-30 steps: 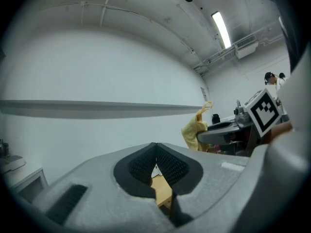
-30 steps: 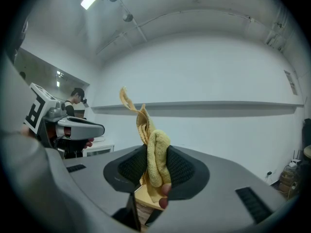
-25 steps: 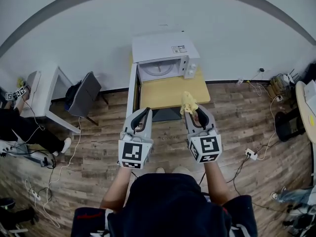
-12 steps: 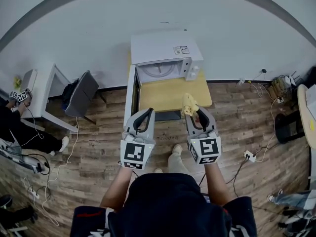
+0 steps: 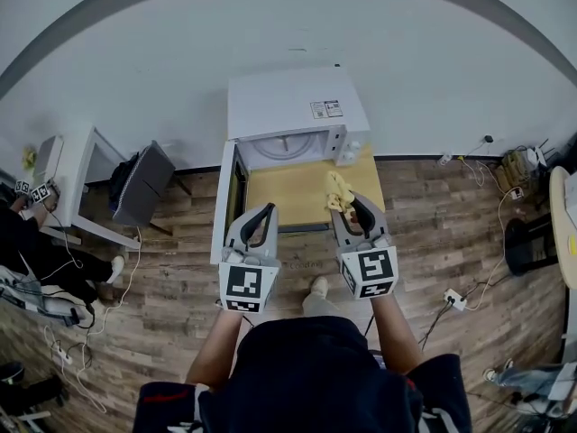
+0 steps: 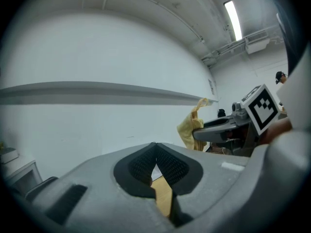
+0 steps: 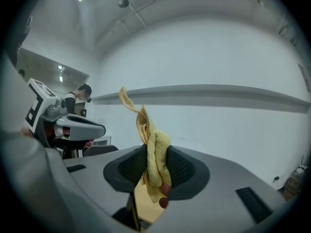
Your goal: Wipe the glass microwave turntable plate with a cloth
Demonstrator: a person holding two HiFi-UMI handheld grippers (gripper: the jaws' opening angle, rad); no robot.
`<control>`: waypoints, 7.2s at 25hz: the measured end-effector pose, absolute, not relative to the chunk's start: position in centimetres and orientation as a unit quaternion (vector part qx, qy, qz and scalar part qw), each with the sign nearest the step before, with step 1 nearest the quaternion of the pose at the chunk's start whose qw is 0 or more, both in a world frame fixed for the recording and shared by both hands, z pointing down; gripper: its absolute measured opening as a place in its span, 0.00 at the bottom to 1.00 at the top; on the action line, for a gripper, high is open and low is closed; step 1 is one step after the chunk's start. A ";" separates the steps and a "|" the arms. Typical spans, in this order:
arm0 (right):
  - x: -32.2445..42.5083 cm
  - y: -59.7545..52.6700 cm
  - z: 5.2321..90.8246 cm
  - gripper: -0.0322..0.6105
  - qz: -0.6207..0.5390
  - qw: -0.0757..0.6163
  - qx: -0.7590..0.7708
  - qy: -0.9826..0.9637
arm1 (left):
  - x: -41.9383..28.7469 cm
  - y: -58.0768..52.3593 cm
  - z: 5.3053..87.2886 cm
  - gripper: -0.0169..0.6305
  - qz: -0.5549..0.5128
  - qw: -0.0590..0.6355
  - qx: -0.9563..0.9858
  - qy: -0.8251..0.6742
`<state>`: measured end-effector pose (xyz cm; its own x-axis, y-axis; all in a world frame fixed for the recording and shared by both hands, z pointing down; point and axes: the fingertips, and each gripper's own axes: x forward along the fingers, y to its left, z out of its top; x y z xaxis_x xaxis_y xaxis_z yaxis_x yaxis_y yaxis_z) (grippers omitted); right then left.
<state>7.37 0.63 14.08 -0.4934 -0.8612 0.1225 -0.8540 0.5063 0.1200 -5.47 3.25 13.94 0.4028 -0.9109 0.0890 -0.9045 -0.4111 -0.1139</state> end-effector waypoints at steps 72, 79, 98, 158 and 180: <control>7.4 -13.3 42.4 0.25 0.052 0.269 0.420 -0.865 | -5.6 -13.0 46.7 0.05 -0.216 -0.139 -0.814 0.521; 8.7 -14.7 44.6 0.25 0.051 0.261 0.437 -0.859 | -6.9 -15.7 47.8 0.05 -0.203 -0.118 -0.816 0.529; 6.3 -19.5 47.6 0.25 0.021 0.239 0.419 -0.876 | -7.3 -22.5 46.8 0.23 -0.168 -0.045 -0.836 0.521; 2.7 -27.4 41.6 0.26 -0.040 0.130 0.418 -0.898 | -5.3 -26.8 50.3 0.59 -0.346 0.130 -0.809 0.458; -3.1 -33.0 41.7 0.26 -0.072 0.153 0.392 -0.904 | -5.4 -26.9 50.9 0.60 -0.389 0.171 -0.784 0.452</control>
<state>-3.07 -32.98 41.71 -0.6455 -0.7315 0.2198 -0.6877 0.6818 0.2495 -5.44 -26.87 50.88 0.2885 -0.8427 0.4546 -0.5763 -0.5320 -0.6204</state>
